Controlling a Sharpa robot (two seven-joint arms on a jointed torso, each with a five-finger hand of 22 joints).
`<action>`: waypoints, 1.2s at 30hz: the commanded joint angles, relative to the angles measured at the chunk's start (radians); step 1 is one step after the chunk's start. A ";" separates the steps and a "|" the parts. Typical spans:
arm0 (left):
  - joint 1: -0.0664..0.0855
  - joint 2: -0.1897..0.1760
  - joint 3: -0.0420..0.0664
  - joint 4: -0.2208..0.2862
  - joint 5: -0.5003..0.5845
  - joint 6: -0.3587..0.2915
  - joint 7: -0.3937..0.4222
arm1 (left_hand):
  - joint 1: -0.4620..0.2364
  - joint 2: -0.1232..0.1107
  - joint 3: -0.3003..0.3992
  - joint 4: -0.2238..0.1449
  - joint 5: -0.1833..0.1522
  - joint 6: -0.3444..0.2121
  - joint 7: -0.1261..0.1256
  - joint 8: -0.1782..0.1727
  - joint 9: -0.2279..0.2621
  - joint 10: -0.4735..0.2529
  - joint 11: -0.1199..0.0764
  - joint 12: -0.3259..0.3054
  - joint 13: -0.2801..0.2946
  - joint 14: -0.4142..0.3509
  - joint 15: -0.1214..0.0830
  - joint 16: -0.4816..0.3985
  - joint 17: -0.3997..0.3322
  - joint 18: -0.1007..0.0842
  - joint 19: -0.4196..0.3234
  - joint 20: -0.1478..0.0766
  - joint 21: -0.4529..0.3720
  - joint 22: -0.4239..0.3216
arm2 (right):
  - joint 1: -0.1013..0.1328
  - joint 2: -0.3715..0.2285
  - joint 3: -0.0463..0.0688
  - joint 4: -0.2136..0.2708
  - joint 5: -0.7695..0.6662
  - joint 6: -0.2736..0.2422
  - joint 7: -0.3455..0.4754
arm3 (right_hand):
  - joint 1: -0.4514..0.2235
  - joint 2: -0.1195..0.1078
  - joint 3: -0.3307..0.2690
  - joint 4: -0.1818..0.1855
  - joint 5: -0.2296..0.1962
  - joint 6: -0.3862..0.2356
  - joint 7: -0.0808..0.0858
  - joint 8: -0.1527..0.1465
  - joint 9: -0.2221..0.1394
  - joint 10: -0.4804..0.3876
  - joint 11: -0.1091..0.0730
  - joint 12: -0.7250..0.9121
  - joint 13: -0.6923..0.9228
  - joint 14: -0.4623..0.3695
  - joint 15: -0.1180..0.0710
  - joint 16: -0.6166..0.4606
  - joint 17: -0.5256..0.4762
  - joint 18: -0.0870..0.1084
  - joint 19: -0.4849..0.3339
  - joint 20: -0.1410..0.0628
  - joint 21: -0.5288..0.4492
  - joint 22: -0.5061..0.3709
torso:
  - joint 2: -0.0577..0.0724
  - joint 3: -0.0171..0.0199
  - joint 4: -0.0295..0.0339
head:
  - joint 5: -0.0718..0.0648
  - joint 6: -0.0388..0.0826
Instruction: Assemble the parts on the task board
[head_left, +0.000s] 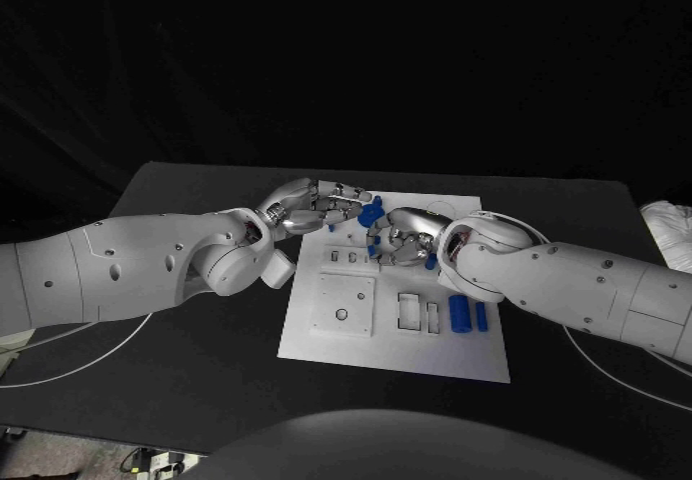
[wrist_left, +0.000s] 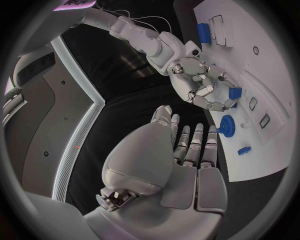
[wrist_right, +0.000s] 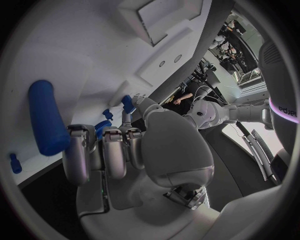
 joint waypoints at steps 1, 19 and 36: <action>0.001 0.002 0.001 0.001 -0.002 0.013 0.009 | 0.000 0.006 0.002 0.001 0.000 0.006 0.003 0.002 0.000 0.005 0.004 -0.005 0.000 -0.003 -0.002 0.000 -0.001 -0.009 -0.002 0.000 -0.004 -0.001 | -0.002 0.002 0.000 -0.001 -0.018 0.018 -0.003 | -0.006 -0.009 0.008 -0.002 -0.007 -0.008 0.002 -0.008 -0.009 0.104 0.010 0.004 0.263 0.104 0.006 0.003 0.263 -0.007 0.009 0.010 -0.004 0.222 | 0.000 -0.0003 -0.0014 | 0.002 0.000; 0.000 0.006 0.001 -0.002 -0.002 0.016 0.005 | 0.000 0.005 0.002 0.001 0.000 0.006 0.003 0.002 0.000 0.004 0.004 -0.007 0.000 -0.004 -0.002 -0.001 -0.001 -0.009 -0.003 0.000 -0.005 -0.001 | -0.003 0.006 0.000 -0.009 -0.034 0.029 -0.009 | -0.014 -0.020 0.016 -0.011 -0.078 -0.039 0.008 -0.072 -0.123 0.104 0.016 0.004 0.263 0.104 0.013 0.003 0.263 -0.005 0.004 0.018 -0.010 0.220 | -0.001 -0.0002 -0.0013 | 0.003 0.000; 0.000 0.008 0.001 -0.003 -0.001 0.013 0.006 | 0.000 0.005 0.002 0.001 0.000 0.006 0.003 0.002 0.000 0.004 0.005 -0.008 0.000 -0.004 -0.002 -0.001 -0.001 -0.009 -0.003 0.000 -0.005 -0.001 | -0.004 0.004 0.000 -0.010 -0.037 0.014 0.001 | -0.025 -0.021 -0.014 -0.015 -0.207 -0.090 0.004 -0.145 -0.237 0.104 0.014 0.004 0.263 0.104 0.012 0.003 0.263 -0.004 0.001 0.017 -0.015 0.219 | 0.000 -0.0005 -0.0007 | 0.004 0.000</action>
